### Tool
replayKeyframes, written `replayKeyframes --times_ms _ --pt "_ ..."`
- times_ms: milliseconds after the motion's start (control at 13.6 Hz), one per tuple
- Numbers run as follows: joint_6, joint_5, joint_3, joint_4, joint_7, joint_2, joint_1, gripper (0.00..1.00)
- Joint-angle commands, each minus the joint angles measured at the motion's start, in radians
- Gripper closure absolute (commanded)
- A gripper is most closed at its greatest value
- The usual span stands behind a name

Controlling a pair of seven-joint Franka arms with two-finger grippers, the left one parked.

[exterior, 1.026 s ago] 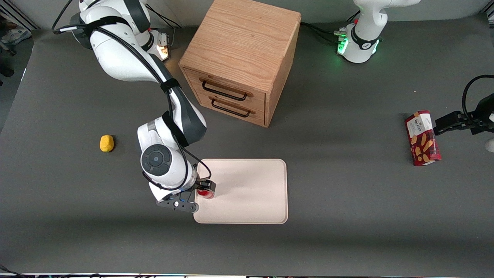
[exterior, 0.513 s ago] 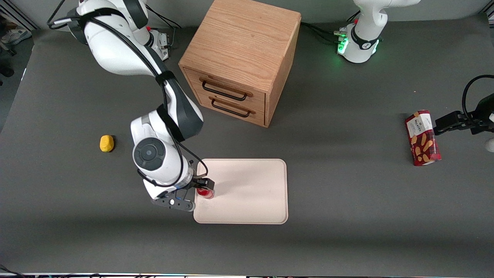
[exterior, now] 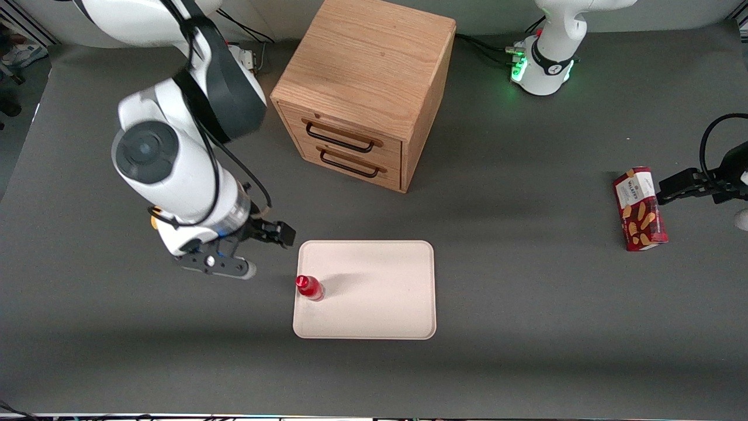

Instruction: Place coke bottle on tray

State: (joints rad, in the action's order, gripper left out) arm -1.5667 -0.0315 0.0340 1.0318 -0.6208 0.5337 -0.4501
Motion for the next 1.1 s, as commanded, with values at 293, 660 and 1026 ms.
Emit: replayKeyframes --times_ms 293,660,1026 --pt "0.053 -0.007 0.009 0.204 0.233 -0.214 0.109 0.0" --pt "0.048 -0.014 0.009 0.333 0.517 -0.326 0.286 0.0" --pt "-0.035 -0.011 0.011 0.508 0.635 -0.449 0.364 0.0"
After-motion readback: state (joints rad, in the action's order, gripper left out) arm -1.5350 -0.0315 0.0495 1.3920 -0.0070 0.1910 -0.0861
